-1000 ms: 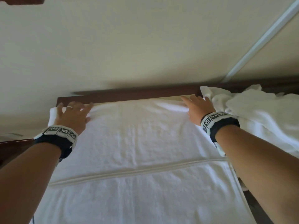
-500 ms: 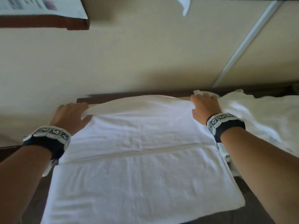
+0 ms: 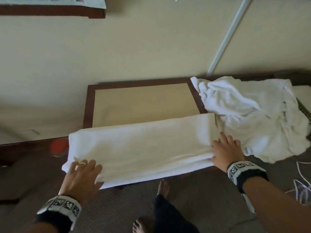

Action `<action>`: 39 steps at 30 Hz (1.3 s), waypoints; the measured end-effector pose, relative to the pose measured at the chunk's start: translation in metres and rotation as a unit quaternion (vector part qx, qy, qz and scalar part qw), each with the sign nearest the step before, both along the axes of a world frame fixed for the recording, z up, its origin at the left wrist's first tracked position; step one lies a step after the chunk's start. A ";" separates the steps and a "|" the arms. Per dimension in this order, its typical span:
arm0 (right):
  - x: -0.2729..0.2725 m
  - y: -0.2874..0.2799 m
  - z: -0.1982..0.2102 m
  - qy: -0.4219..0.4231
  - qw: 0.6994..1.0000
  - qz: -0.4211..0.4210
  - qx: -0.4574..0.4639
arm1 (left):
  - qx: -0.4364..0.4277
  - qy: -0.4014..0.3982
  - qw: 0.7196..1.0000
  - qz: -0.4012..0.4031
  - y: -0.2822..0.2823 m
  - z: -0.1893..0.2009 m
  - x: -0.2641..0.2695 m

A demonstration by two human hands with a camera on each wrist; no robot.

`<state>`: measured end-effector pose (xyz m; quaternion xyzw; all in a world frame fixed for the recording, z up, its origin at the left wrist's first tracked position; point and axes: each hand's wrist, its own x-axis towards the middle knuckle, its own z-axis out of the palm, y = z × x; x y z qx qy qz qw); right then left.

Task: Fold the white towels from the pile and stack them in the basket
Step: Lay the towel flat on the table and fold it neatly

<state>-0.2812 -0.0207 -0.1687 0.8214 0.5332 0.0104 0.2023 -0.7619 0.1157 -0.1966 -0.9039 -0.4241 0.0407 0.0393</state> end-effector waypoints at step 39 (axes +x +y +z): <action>0.036 -0.045 -0.026 0.252 0.941 -0.130 0.184 | -0.108 -0.072 0.991 0.042 -0.010 -0.011 0.073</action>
